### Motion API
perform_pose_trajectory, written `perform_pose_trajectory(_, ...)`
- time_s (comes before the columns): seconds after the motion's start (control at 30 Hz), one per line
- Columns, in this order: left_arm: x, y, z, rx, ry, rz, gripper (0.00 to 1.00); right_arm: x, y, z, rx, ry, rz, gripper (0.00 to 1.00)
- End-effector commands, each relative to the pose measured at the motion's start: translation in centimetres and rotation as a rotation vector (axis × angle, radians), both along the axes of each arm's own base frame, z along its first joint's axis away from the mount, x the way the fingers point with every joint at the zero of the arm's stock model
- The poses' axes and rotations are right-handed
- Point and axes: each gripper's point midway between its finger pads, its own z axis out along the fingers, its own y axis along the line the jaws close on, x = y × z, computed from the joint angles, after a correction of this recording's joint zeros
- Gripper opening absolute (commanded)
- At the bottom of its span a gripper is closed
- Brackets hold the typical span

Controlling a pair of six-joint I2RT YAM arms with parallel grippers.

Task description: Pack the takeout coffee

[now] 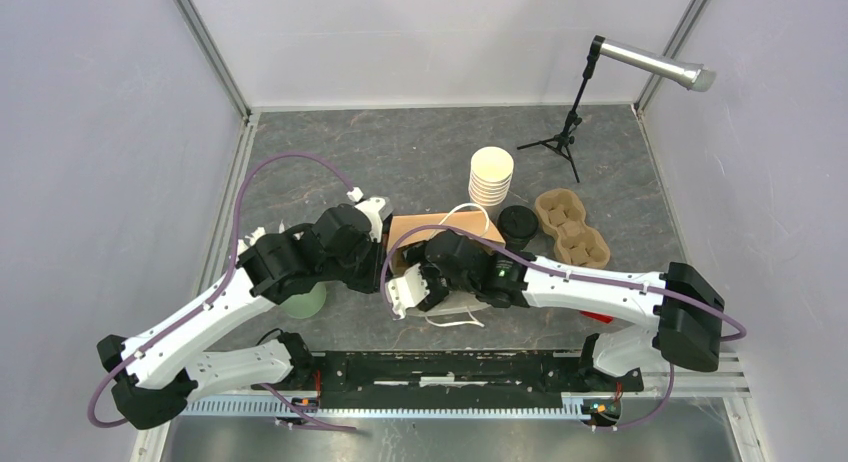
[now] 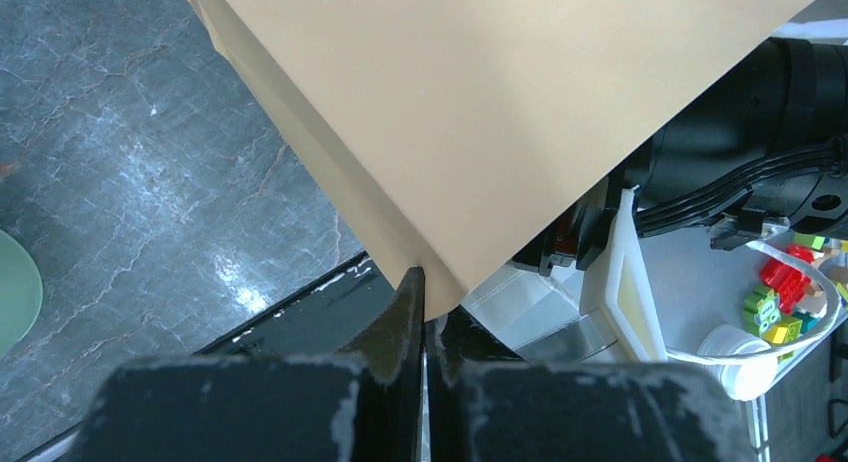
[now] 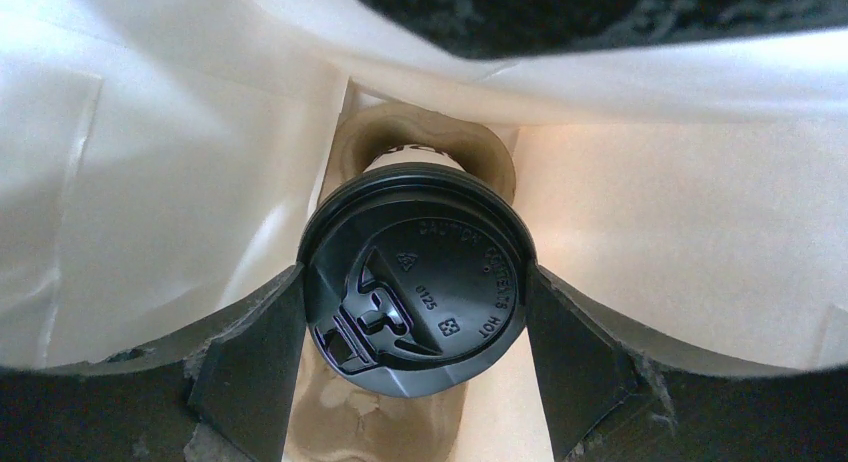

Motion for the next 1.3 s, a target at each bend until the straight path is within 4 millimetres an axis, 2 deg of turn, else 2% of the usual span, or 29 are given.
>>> perform_pose_trajectory(0.0, -0.5, -1.9, 1.6, -0.100, 0.010, -0.037, 0.02, 1.4, -0.1, -0.7, 0.003, -0.038, -0.067, 0.70)
perform_pose_trajectory(0.47, -0.5, -2.9, 2.4, -0.121, 0.018, -0.067, 0.02, 1.3, 0.3, -0.7, 0.009, -0.055, -0.072, 0.77)
perform_pose_trajectory(0.73, -0.5, -2.8, 2.3, -0.120, 0.020, -0.064, 0.02, 0.7, 1.2, 0.3, 0.061, -0.035, -0.041, 0.83)
perform_pose_trajectory(1.2, -0.4, -2.7, 2.3, -0.119, 0.014, -0.059, 0.02, -0.2, 0.7, 1.5, 0.109, -0.012, -0.025, 0.88)
perform_pose_trajectory(1.27, -0.4, -2.7, 2.3, -0.118, 0.014, -0.059, 0.02, -0.2, 0.5, 1.7, 0.118, -0.012, -0.031, 0.93)
